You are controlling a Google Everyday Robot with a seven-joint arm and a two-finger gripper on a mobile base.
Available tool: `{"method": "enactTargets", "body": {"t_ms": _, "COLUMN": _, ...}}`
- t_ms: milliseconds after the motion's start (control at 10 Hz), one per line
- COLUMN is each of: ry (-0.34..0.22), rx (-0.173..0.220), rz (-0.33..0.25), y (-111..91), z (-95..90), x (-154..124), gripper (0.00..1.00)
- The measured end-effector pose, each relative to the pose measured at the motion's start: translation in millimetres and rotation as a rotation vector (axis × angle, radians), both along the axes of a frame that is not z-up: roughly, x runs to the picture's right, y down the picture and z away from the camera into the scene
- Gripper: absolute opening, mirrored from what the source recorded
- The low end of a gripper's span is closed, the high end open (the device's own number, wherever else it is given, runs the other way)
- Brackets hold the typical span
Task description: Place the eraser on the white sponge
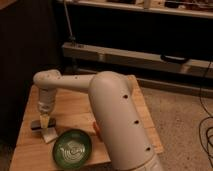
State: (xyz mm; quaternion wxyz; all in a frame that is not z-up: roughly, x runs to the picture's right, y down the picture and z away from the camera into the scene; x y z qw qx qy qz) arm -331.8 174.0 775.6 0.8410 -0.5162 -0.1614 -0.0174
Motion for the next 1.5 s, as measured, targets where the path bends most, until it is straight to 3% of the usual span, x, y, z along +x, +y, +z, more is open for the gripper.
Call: {"method": "enactTargets", "body": {"t_ms": 1500, "ry": 0.015, "rx": 0.016, "rz": 0.017, "y": 5, "z": 1.5, "x": 14, "gripper": 0.35}}
